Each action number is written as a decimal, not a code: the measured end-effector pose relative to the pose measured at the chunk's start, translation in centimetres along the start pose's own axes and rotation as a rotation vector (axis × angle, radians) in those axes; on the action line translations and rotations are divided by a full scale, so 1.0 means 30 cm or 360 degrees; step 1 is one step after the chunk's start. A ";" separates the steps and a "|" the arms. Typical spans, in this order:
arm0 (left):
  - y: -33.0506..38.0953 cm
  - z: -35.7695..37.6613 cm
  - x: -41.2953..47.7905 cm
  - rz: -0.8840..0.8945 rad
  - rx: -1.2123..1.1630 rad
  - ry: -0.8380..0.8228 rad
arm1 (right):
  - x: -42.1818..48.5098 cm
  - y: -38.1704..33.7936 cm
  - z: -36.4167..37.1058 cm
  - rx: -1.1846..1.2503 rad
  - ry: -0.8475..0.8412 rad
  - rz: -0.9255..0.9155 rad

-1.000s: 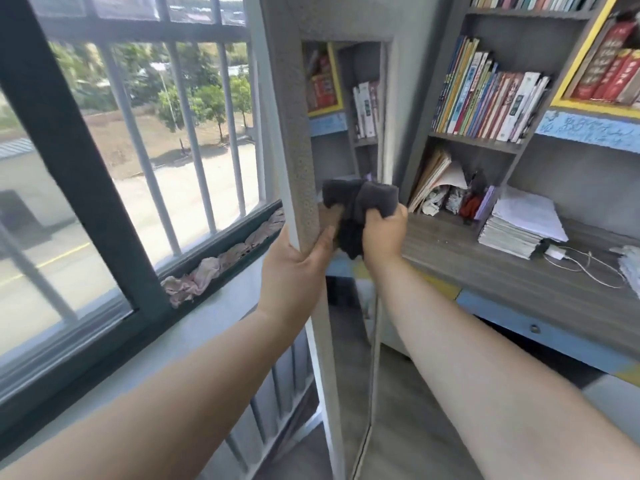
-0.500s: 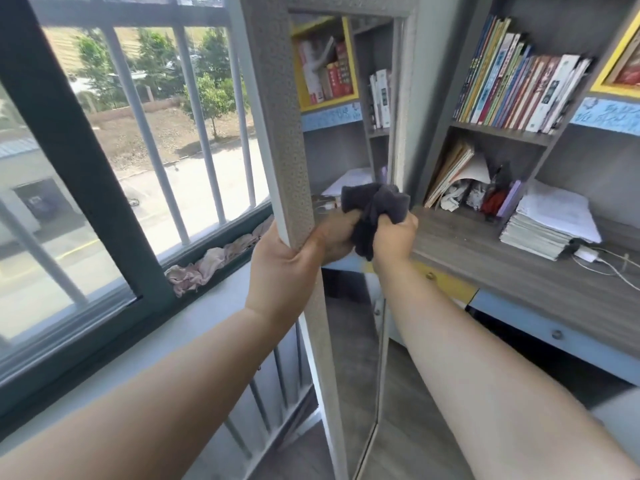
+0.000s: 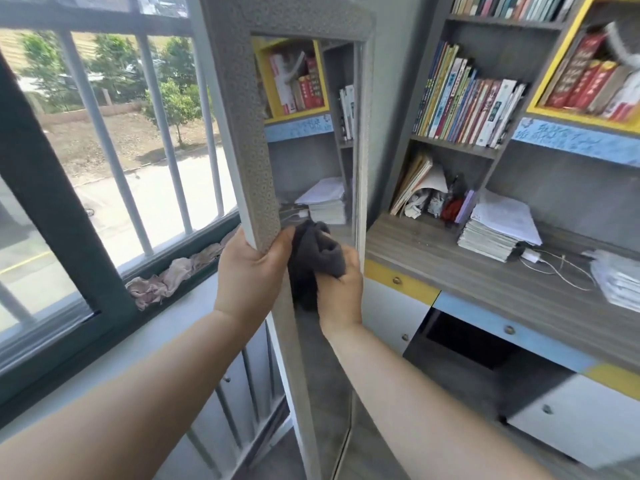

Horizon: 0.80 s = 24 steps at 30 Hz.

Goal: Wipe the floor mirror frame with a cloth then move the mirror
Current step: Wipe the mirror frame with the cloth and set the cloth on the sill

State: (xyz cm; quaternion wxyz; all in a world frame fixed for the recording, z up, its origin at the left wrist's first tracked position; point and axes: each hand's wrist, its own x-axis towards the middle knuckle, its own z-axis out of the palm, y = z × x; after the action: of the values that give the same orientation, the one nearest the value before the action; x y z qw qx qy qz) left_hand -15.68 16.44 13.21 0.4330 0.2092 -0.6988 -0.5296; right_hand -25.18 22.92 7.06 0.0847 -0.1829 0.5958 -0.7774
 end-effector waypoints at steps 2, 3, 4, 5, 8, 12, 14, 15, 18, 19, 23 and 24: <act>0.003 0.001 -0.004 0.0001 -0.0015 -0.0003 | 0.123 -0.021 -0.006 -0.0137 0.0143 -0.0011; 0.010 0.003 -0.009 0.0000 -0.0016 0.0000 | 0.191 -0.030 -0.009 -0.0208 0.0204 0.0007; 0.010 0.002 -0.013 0.0006 0.0010 0.0000 | 0.252 -0.046 -0.011 -0.0265 0.0235 0.0027; 0.011 0.002 -0.016 0.0017 0.0044 -0.0001 | 0.312 -0.055 -0.013 -0.0345 0.0255 0.0057; 0.012 -0.006 -0.014 0.0076 0.0093 -0.0016 | 0.438 -0.106 -0.013 -0.0374 0.0318 0.0204; 0.013 -0.005 -0.012 0.0151 0.0125 -0.0046 | 0.535 -0.198 -0.018 -0.0029 0.0395 0.0385; -0.001 0.000 -0.011 0.0101 0.0107 0.0003 | 0.598 -0.275 -0.016 0.0020 0.0486 0.0199; -0.009 0.001 -0.011 0.0083 0.0101 0.0034 | 0.637 -0.315 -0.012 -0.0030 0.0519 0.0071; -0.011 0.007 -0.011 0.0066 0.0119 0.0061 | 0.734 -0.364 0.031 -0.0372 0.0465 -0.0118; -0.010 0.006 -0.011 0.0063 0.0130 0.0067 | 0.736 -0.351 0.046 -0.0488 0.0403 -0.0140; -0.017 -0.002 -0.006 0.0118 0.0157 0.0002 | 0.692 -0.161 0.032 -0.0695 0.0312 -0.0297; -0.013 -0.004 -0.006 0.0127 0.0148 -0.0024 | 0.672 -0.118 0.018 -0.0725 0.0304 -0.0282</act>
State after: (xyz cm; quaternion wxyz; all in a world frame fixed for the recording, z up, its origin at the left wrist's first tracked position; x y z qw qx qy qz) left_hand -15.55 16.37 12.79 0.4384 0.1969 -0.7336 -0.4804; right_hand -43.20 16.36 14.27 -0.0836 -0.1745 0.7424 -0.6414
